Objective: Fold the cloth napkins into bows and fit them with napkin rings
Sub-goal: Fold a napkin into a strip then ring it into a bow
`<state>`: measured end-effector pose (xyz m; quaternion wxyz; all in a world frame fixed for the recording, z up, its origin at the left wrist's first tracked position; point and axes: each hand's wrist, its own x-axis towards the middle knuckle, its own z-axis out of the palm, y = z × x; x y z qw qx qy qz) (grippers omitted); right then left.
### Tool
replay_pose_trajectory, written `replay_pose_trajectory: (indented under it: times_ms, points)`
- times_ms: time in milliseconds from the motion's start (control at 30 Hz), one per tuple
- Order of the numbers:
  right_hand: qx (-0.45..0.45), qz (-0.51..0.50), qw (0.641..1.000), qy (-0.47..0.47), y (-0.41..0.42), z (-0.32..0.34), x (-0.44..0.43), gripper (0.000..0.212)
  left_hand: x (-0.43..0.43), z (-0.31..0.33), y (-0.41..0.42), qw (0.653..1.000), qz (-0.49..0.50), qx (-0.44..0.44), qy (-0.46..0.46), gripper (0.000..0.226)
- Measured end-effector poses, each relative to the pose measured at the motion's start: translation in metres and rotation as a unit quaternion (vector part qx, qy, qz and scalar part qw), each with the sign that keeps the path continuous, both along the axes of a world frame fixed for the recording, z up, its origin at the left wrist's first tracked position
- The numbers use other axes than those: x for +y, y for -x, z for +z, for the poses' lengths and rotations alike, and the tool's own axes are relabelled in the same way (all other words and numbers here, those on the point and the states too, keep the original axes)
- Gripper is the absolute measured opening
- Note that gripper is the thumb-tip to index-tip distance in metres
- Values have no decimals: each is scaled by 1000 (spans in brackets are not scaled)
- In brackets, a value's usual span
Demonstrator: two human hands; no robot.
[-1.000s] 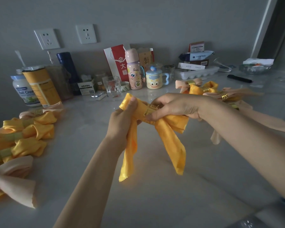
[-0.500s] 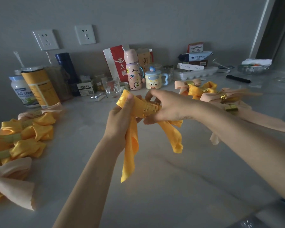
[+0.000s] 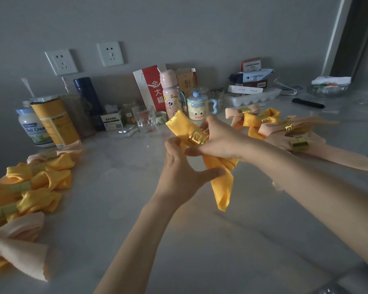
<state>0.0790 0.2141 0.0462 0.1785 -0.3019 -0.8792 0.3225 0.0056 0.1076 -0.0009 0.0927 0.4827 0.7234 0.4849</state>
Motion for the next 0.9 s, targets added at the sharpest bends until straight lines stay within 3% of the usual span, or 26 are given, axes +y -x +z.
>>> replay_pose_trajectory:
  times_ms: [133, 233, 433, 500, 633, 900]
  points:
    - [6, -13, 1000, -9, 2, -5, -3, 83, 3, -2, -6, 999, -16, -38, -18, 81]
    - [-2, 6, 1000, 0, 2, -4, -1, 79, 3, -2, -6, 1000, -21, -7, -5, 80]
    - [-22, 53, 996, 73, -7, 4, 5, 59, 6, -4, 6, 1000, 23, 5, -12, 39]
    - [-9, 57, 988, 144, -8, 3, 8, 60, 5, -3, 9, 999, 34, 7, -20, 43]
    - [4, 107, 950, 292, -11, 1, 11, 33, 0, -3, 13, 1000, 13, 9, 0, 58]
    - [75, 52, 967, 237, -5, -1, 14, 23, 0, 1, 12, 998, -53, -7, 28, 61]
